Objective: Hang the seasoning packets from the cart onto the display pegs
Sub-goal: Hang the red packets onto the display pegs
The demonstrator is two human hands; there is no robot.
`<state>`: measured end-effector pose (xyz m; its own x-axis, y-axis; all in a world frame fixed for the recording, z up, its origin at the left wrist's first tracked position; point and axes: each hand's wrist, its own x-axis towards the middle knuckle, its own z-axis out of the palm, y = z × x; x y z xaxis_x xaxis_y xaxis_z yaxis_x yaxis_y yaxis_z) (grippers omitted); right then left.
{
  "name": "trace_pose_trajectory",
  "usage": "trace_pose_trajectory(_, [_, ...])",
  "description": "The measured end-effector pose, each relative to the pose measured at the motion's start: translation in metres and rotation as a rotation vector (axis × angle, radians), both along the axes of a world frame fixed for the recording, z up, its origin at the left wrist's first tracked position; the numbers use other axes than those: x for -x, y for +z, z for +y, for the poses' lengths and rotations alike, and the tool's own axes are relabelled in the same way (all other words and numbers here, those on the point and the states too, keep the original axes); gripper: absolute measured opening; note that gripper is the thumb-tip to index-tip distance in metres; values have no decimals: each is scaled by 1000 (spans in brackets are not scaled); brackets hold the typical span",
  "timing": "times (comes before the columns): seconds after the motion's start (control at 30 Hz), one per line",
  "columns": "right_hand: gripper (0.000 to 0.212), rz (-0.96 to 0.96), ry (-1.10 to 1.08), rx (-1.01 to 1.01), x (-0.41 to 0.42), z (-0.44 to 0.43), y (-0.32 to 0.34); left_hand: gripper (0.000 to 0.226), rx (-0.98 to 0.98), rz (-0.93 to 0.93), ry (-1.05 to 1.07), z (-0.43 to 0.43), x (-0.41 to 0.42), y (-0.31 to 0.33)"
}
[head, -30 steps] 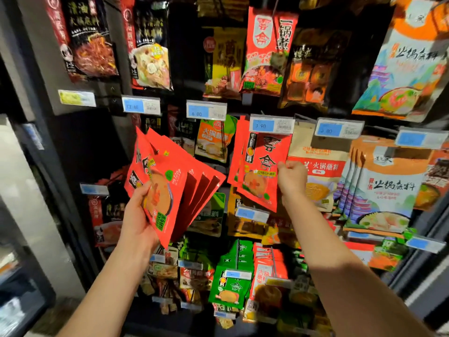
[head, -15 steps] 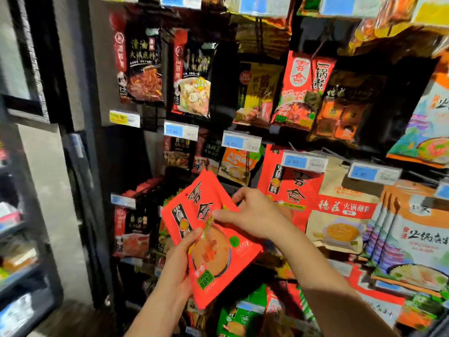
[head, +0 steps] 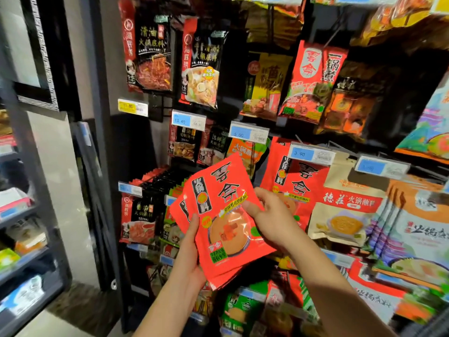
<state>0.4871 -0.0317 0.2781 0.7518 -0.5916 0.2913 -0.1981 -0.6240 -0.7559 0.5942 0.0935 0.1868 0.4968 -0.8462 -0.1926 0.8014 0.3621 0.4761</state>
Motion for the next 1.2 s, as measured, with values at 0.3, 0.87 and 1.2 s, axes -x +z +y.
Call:
trace_pose_trajectory(0.3, [25, -307, -173, -359, 51, -22, -20, 39, -123, -29, 58, -12, 5, -15])
trace_pose_trajectory(0.87, [33, -516, -355, -665, 101, -92, -34, 37, -212, -82, 245, -16, -10, -25])
trace_pose_trajectory(1.2, [30, -590, -339, -509, 80, -105, -39, 38, -137, -99, 224, -33, 9, -21])
